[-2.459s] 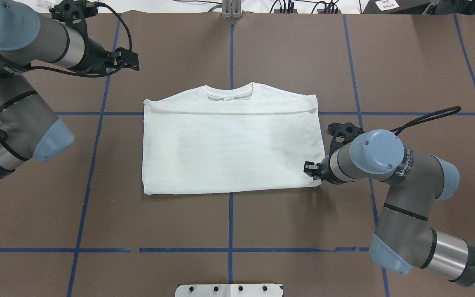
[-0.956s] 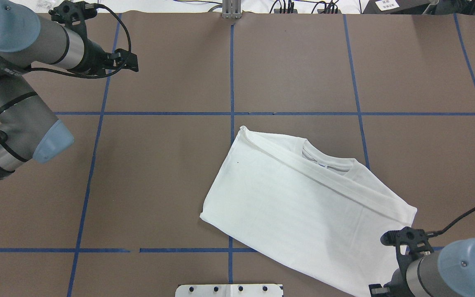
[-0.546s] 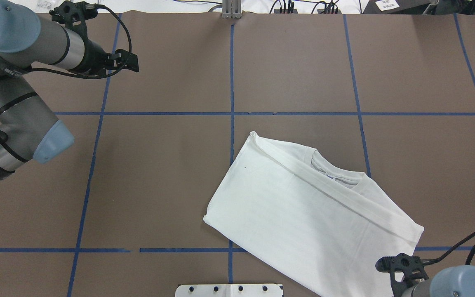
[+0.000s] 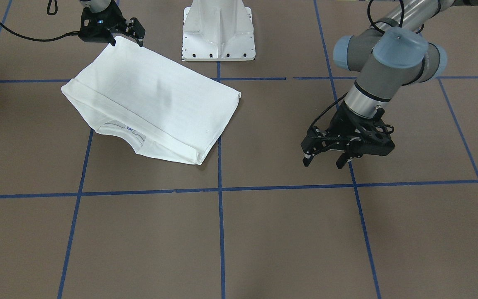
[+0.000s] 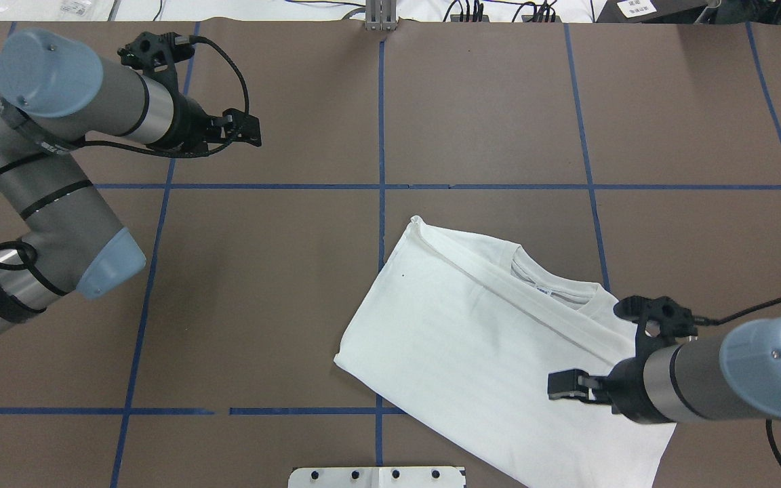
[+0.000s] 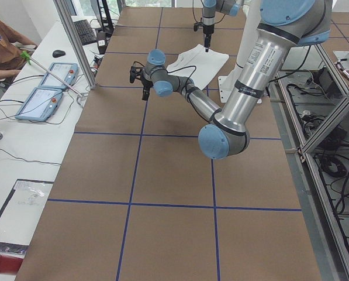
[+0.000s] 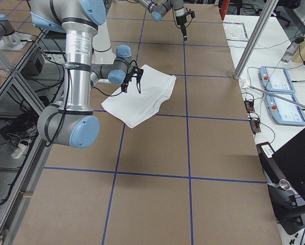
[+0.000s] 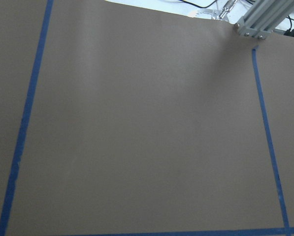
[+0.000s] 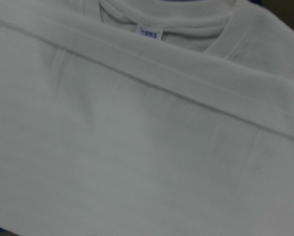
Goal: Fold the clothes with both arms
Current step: 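Release the shirt and raise the right gripper while the left arm lowers toward the shirt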
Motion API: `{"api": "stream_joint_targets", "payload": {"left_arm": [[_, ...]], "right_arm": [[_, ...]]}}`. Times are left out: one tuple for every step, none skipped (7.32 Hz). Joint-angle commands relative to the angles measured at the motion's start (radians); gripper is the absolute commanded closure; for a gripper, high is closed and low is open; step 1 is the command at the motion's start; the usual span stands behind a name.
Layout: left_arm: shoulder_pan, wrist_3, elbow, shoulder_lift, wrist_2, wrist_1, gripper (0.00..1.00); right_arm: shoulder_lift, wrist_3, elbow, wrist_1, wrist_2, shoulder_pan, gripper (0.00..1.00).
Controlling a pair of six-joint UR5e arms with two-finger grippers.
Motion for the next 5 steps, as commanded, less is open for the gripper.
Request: {"api": "stream_joint_targets", "payload": {"left_arm": [[0.155,-0.244,-0.101,0.001,0.028,0.058,0.0],[0.262,-0.329,-0.139,-0.007,0.132,0.128,0.0],[0.327,-0.386,-0.155,-0.019,0.186,0.185,0.0],[0.38,-0.47,-0.155,-0.019,0.214,0.216,0.03],[0.431,-0.486,-0.152,-0.018,0.242,0.234,0.03]], "right_arm": [[0.074,-0.056,-0.063,0.0,-0.003,0.199,0.0],[0.115,-0.097,-0.088,0.002,0.006,0.252,0.0],[0.141,-0.099,-0.118,0.0,-0.003,0.266,0.0],[0.173,-0.099,-0.154,0.0,-0.003,0.272,0.0],[0.175,-0.099,-0.159,0.002,-0.004,0.272,0.0]]}}
